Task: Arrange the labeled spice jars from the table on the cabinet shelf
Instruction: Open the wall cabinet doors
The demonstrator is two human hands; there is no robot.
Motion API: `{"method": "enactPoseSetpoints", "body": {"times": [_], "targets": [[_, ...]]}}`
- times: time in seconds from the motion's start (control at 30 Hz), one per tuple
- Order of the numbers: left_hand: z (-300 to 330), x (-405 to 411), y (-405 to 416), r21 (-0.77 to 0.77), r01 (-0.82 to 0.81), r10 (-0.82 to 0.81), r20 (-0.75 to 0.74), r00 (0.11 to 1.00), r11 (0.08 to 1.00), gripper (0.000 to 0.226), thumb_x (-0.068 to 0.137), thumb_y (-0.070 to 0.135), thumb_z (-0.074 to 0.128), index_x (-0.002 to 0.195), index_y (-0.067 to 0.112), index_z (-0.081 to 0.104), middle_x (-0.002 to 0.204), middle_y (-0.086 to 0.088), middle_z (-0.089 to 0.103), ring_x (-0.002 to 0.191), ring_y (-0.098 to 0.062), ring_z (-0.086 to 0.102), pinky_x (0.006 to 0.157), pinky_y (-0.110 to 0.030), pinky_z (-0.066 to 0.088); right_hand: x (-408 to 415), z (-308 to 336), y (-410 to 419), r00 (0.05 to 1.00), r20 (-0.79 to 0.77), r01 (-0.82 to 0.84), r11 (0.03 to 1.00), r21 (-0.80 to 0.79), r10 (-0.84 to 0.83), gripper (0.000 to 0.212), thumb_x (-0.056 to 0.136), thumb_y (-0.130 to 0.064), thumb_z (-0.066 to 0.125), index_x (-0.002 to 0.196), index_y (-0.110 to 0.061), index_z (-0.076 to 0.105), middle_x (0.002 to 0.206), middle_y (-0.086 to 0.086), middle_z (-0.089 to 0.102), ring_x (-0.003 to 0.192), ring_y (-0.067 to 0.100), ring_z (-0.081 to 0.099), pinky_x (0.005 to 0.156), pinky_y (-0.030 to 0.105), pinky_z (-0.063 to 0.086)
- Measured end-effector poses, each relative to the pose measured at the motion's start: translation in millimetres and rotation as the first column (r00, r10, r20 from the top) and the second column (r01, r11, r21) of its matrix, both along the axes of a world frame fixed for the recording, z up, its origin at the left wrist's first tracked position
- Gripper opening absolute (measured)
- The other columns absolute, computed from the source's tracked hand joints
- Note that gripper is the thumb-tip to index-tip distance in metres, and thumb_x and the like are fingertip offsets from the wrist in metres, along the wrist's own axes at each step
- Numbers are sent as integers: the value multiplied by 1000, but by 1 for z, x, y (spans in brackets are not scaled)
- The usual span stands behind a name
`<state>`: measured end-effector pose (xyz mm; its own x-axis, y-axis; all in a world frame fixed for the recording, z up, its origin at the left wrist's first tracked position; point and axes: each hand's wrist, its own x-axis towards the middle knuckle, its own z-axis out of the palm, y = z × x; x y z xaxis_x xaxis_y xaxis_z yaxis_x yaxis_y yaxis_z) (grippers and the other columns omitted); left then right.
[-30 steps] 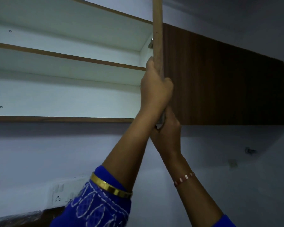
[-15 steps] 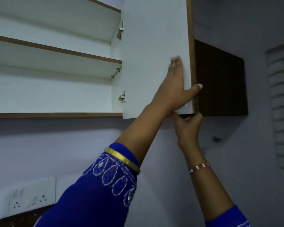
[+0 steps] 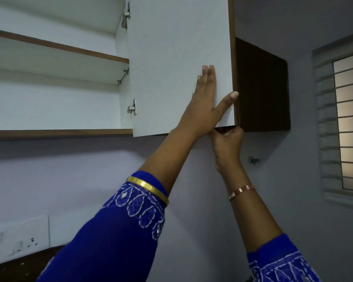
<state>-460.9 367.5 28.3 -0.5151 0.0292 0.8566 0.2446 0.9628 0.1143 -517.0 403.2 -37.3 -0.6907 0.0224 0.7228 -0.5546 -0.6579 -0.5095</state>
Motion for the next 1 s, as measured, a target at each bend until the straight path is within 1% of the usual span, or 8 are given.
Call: {"method": "enactPoseSetpoints", "body": {"times": [0.1, 0.2, 0.33, 0.43, 0.53, 0.63, 0.8, 1.0], "targets": [[-7, 6, -3, 23, -5, 5, -6, 1000, 1000, 71, 96, 40, 33, 146, 10, -8, 157, -8, -12, 145, -21, -8, 118, -38, 3, 8, -10, -6, 998, -15, 67, 997, 36, -66, 28, 81, 3, 64, 108, 10, 59, 104, 20, 67, 95, 19, 64, 75, 11, 53], [-12, 18, -7, 17, -14, 14, 11, 1000, 1000, 63, 99, 35, 29, 147, 10, -2, 158, -7, -5, 146, -19, -3, 120, -37, 5, 16, -19, -12, 998, 24, 54, 994, 94, -56, 13, 89, 0, 55, 100, 1, 61, 98, 13, 69, 98, 20, 64, 84, 21, 52], [-31, 40, -14, -9, -57, 57, -1, 998, 998, 54, 99, 31, 31, 147, 12, 13, 158, -8, 3, 146, -20, 3, 119, -37, 5, 30, -40, -28, 972, -10, 231, 943, 238, -235, 32, 97, -2, 36, 77, -17, 56, 64, -9, 64, 65, 0, 61, 60, 8, 48], [-51, 63, -29, -5, -104, 104, -18, 994, 995, 52, 99, 25, 32, 146, 10, 17, 157, -10, 6, 146, -21, 5, 118, -37, 4, 52, -61, -53, 988, -73, 153, 940, 306, -137, 27, 94, -8, 45, 82, -31, 53, 79, -12, 54, 74, 0, 50, 66, 8, 41], [-73, 91, -51, 48, -165, 166, -15, 986, 985, 49, 99, 20, 33, 144, 7, 21, 157, -12, 10, 146, -23, 7, 119, -41, 8, 78, -77, -75, 982, -145, 161, 928, 335, -118, 21, 92, -9, 53, 107, 3, 61, 101, 15, 64, 94, 25, 59, 79, 33, 49], [-93, 121, -81, 68, -257, 256, 15, 967, 964, 48, 98, 19, 33, 143, 6, 24, 156, -14, 12, 145, -24, 10, 118, -44, 12, 108, -90, -96, 983, -174, 118, 919, 375, -55, 31, 93, -12, 53, 115, 10, 56, 114, 24, 62, 107, 34, 58, 88, 36, 48], [-133, 190, -121, 160, -394, 390, 60, 919, 905, 47, 99, 20, 32, 144, 7, 23, 156, -14, 11, 145, -24, 10, 119, -41, 7, 163, -123, -140, 979, -202, 83, 891, 446, 9, 37, 95, -13, 49, 130, 1, 50, 134, 17, 53, 127, 26, 47, 108, 34, 38], [-201, 350, -222, 242, -615, 582, 199, 788, 750, 47, 99, 25, 32, 143, 11, 26, 156, -10, 14, 144, -23, 16, 118, -42, 17, 314, -186, -234, 969, -116, -106, 793, 600, 218, 39, 95, -16, 48, 133, -7, 49, 141, 9, 48, 133, 21, 42, 110, 32, 35]]}}
